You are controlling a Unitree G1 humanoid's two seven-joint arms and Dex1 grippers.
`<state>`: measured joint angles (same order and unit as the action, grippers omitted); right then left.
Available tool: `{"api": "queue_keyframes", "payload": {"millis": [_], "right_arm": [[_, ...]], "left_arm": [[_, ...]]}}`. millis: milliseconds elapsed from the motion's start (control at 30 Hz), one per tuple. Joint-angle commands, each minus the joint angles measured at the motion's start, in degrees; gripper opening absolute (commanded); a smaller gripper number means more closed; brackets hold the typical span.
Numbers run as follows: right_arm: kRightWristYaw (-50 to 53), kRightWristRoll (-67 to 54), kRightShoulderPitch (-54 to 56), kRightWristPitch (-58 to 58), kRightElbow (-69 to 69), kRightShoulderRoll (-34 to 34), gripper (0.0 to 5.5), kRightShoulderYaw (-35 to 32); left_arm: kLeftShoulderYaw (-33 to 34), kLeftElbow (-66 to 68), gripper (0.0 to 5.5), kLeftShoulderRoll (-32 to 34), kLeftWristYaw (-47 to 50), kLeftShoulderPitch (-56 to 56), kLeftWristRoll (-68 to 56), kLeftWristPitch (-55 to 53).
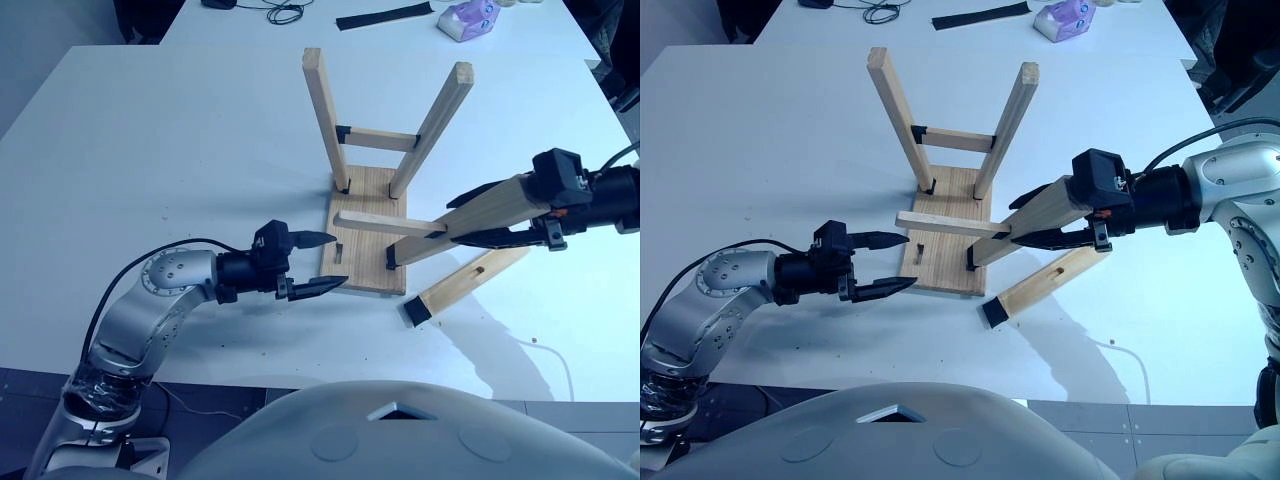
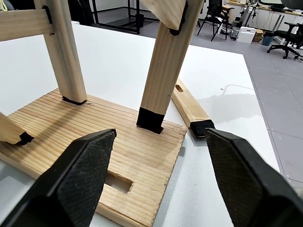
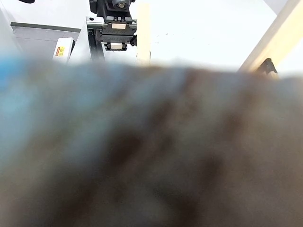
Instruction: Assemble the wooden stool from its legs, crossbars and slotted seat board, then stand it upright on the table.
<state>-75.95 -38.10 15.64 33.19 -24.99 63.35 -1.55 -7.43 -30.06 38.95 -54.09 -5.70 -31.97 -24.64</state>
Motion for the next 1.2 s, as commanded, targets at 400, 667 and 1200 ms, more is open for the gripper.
{"api": "queue_keyframes", "payload": {"millis": [400,667,1200], "right_arm": [[0.92,2.01,0.01,2.45,-0.57,2.29,2.04,1.58],[1.07,1.63,1.15,2.63,-0.53,2.53,2.04,1.06],[2.43,0.02,1.19,4.91,-2.62,1.86,2.04,0.22]], "left_arm": [[0.71,-1.16,3.47,-1.05,2.51,-1.98,0.38,-0.18],[1.08,-0.74,3.47,-1.12,2.67,-2.13,0.52,0.26],[1.76,-0.35,3.47,-1.40,3.30,-1.83,0.32,-0.16]]}}
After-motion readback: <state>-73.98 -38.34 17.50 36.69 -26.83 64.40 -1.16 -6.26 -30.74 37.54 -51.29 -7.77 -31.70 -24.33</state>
